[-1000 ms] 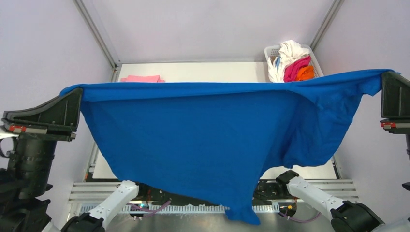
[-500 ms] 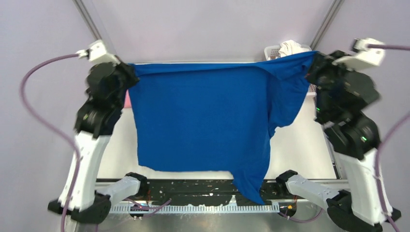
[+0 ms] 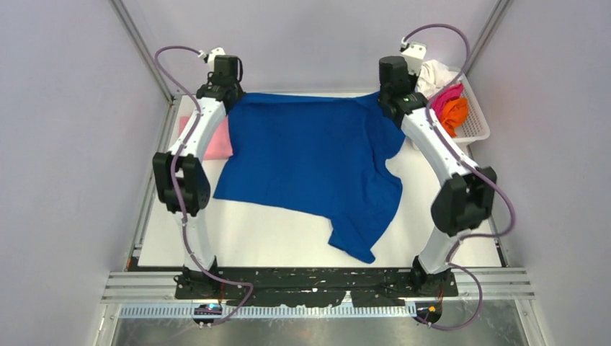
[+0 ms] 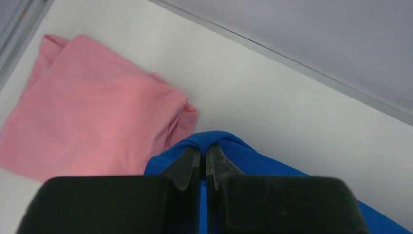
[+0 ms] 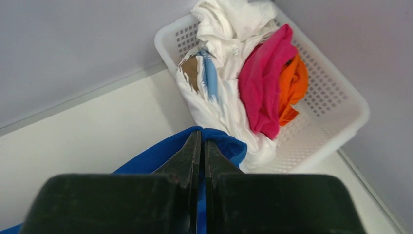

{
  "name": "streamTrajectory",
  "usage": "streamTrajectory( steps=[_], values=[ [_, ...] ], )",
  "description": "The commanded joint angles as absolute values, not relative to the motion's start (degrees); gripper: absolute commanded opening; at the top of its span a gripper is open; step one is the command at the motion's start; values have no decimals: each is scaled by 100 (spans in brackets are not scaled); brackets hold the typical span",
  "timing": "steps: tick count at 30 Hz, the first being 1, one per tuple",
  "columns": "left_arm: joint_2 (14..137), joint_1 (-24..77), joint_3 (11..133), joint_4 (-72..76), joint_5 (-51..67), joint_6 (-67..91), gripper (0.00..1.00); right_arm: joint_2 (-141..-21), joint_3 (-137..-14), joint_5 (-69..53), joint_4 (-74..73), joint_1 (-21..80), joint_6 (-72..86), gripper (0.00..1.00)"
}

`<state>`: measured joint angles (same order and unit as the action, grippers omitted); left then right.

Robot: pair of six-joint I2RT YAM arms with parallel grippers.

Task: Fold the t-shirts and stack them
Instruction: Flatten out the tshirt

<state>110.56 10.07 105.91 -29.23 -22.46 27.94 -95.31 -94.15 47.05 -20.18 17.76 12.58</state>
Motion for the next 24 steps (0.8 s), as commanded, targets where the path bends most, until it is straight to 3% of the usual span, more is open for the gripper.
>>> streamTrajectory(
  steps=[1, 9, 13, 14, 15, 16, 17, 18, 19, 21, 24],
  values=[
    [12025, 824, 11925, -2504, -1974, 2875, 0, -10572, -10368, 4381, -1372, 1502, 1506, 5],
    [13517, 675, 13456, -2179, -1584, 3177, 0, -12257, -11541, 4103, -764, 1290, 1568, 5],
    [13772, 601, 13463, -1847, -1478, 3418, 9, -12923, -11844, 3627, 78, 1195, 1375, 8],
    [13824, 590, 13465, -1799, -1458, 3445, 17, -13036, -11981, 3510, 353, 1186, 1334, 11],
    [13868, 577, 13483, -1775, -1413, 3476, 29, -13303, -12112, 3272, 409, 1156, 1274, 20],
    [13899, 561, 13512, -1761, -1349, 3499, 44, -13561, -12474, 3126, 354, 1140, 1252, 27],
    [13920, 552, 13550, -1781, -1280, 3520, 60, -13794, -12741, 2832, 34, 1100, 1253, 39],
    [13918, 541, 13605, -1809, -1189, 3532, 81, -13937, -13308, 2690, -168, 1073, 1277, 44],
    [13890, 538, 13624, -1836, -1110, 3528, 94, -14170, -13571, 2437, -580, 1037, 1345, 54],
    [13690, 542, 13545, -1854, -969, 3498, 100, -14207, -14000, 2116, -906, 1012, 1363, 65],
    [13230, 556, 13196, -1823, -746, 3466, 100, -13558, -13384, 1709, -909, 1011, 1341, 82]
  ],
)
